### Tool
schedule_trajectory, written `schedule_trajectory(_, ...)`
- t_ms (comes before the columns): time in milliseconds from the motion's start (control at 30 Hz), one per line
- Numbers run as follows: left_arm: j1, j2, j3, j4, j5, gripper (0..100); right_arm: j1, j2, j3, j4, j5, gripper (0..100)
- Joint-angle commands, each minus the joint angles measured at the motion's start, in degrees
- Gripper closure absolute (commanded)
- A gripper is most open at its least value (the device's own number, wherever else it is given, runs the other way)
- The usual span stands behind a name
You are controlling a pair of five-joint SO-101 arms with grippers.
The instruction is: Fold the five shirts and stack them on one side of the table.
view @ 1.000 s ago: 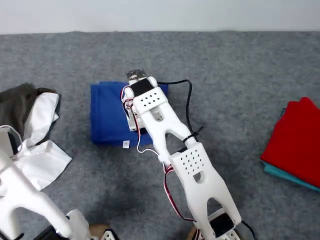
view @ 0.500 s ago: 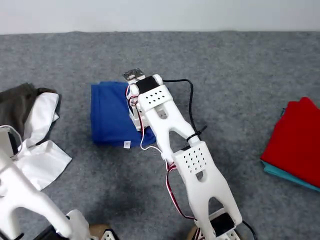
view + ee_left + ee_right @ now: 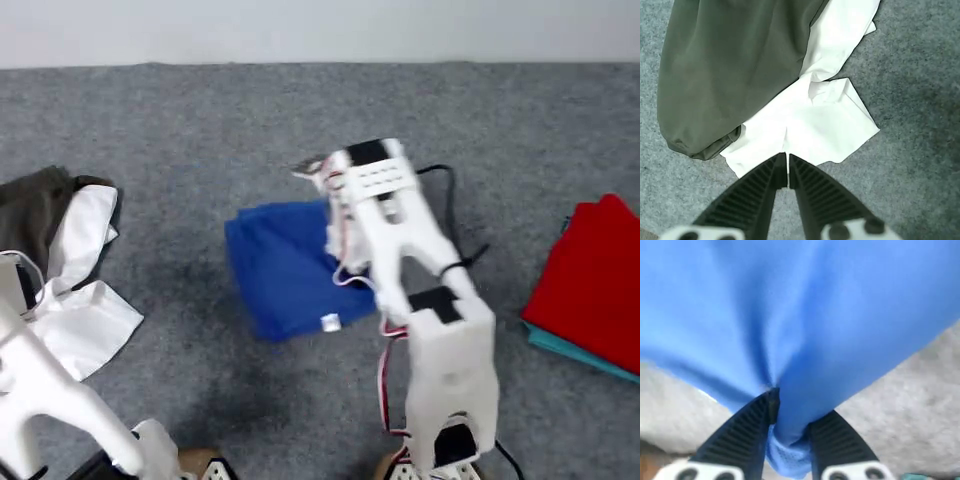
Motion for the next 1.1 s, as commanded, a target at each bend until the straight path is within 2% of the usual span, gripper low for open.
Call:
schedule_trajectory(0, 0.44, -1.58, -0.31, -2.46, 0.00, 98, 7.78, -4.62, 1.14, 2.24, 16.44, 98.8)
schedule_trajectory(133, 1.67, -1.58, -0.31, -4.22, 0.00, 98, 15.87, -0.57, 1.05, -1.01, 35.96, 98.8)
schedule_trajectory(300, 7.30, -1.76, -0.31, -4.04, 0.09, 98, 23.34, 1.54, -1.05, -16.40, 52.66, 98.9)
schedule_trajectory(400, 10.02, -1.85, -0.31, -4.22, 0.44, 98, 23.96, 1.71, -4.84, -21.14, 54.51, 98.9)
schedule_trajectory(533, 11.60, -1.76, -0.31, -4.22, 0.44, 98, 23.08, 1.89, -5.89, -21.32, 54.33, 98.6)
schedule_trajectory(633, 11.34, -1.58, -0.31, -4.13, 0.44, 98, 23.08, 1.54, -5.89, -21.58, 46.77, 93.6)
schedule_trajectory(767, 11.34, -1.67, -0.31, -3.87, 0.18, 98, 23.08, -0.13, -6.24, -21.23, 25.23, 80.6)
schedule_trajectory(867, 11.34, -1.76, -0.31, -3.87, 0.18, 98, 22.90, -2.68, -6.15, -19.74, 11.08, 75.3)
schedule_trajectory(933, 11.34, -1.76, -0.31, -3.87, 0.18, 98, 21.67, -4.97, -6.15, -16.66, 5.19, 74.9)
schedule_trajectory(1067, 11.34, -1.49, -0.31, -3.87, 0.18, 98, 17.27, -9.27, -6.15, -5.76, -0.79, 75.1)
